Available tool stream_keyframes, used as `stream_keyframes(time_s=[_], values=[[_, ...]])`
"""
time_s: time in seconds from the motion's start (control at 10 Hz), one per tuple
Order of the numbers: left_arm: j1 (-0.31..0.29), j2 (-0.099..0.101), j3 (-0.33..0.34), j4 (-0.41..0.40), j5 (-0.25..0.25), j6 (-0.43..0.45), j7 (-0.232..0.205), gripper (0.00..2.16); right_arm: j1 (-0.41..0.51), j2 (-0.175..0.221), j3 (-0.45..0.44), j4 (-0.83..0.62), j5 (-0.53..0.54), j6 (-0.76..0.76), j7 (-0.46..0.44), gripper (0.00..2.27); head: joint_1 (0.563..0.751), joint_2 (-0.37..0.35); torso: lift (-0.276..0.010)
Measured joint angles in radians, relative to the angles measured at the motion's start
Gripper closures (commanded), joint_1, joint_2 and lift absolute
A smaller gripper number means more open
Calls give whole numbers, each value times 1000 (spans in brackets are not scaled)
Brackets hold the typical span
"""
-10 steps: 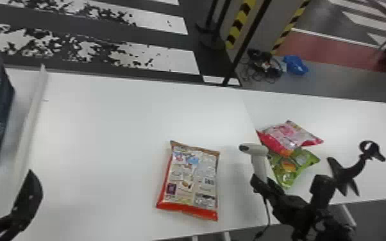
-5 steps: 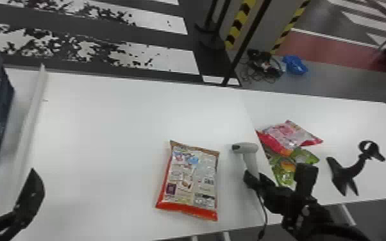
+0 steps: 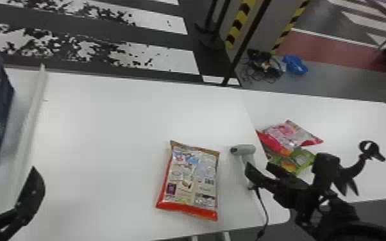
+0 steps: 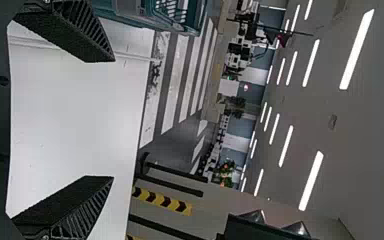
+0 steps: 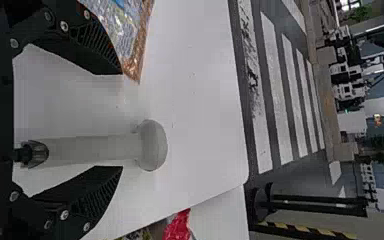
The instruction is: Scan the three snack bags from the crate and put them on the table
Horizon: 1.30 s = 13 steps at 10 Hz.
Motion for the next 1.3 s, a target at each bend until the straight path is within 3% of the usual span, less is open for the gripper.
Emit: stream_keyframes(time_s=[0.2, 0.4, 0.7, 1.2, 1.3], values=[[-1, 0, -1, 4, 1, 0, 0, 19, -8, -2, -32, -155, -49, 352, 108, 60, 695, -273, -94], [-1, 1, 1, 7, 1, -2, 0, 19, -57, -12, -19, -181, -83, 590, 141, 60, 695, -230, -94], [0, 4, 4, 8, 1, -3, -2, 19, -114, -43, 65, -88, -66, 637, 143, 60, 695, -182, -94], [8, 6, 8, 6, 1, -3, -3, 19, -206, -73, 187, 116, -11, 562, 161, 113, 695, -147, -94], [9, 5, 8, 6, 1, -3, -3, 19, -223, -73, 207, 149, -7, 549, 180, 545, 695, -130, -94]])
